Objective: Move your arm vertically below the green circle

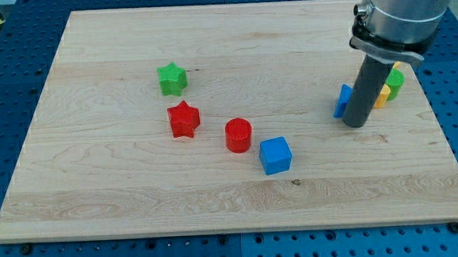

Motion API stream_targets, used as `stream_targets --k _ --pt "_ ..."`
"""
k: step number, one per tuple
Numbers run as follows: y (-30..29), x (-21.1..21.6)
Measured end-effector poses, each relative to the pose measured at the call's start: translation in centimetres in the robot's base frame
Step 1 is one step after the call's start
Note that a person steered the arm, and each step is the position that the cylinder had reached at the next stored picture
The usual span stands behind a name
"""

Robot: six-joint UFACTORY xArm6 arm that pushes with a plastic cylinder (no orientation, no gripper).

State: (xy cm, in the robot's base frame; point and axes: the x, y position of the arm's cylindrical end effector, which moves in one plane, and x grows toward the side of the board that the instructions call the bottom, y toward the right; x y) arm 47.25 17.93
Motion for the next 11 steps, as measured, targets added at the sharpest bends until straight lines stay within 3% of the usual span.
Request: stream_targets --k 2,4,6,11 --pt "4.4 -3.6" --pt "6.3 -4.2" --pt "5.7 0.1" --pt "16.5 1.3"
